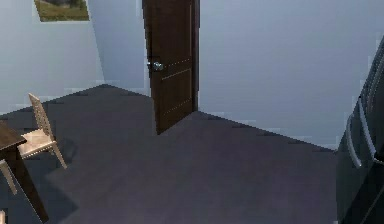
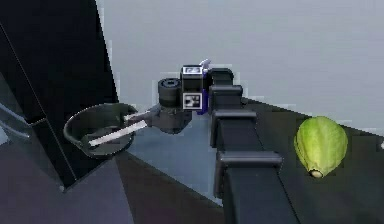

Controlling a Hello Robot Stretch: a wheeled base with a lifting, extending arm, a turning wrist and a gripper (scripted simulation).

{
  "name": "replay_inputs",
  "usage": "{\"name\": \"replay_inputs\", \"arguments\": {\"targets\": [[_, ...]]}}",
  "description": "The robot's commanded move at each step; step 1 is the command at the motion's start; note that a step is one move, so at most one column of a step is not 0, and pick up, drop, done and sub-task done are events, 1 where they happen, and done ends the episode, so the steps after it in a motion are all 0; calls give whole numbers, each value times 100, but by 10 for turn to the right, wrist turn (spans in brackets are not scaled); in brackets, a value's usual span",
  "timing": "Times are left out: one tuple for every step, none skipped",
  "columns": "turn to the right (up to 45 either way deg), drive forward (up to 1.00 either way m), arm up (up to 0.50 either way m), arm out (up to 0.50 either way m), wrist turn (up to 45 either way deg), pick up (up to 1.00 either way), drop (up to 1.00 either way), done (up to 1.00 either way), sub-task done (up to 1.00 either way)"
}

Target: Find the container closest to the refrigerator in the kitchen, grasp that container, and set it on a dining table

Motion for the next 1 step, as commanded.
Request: {"name": "replay_inputs", "arguments": {"targets": [[0, 0, 0, 0, -450, 0, 0, 0, 0]]}}
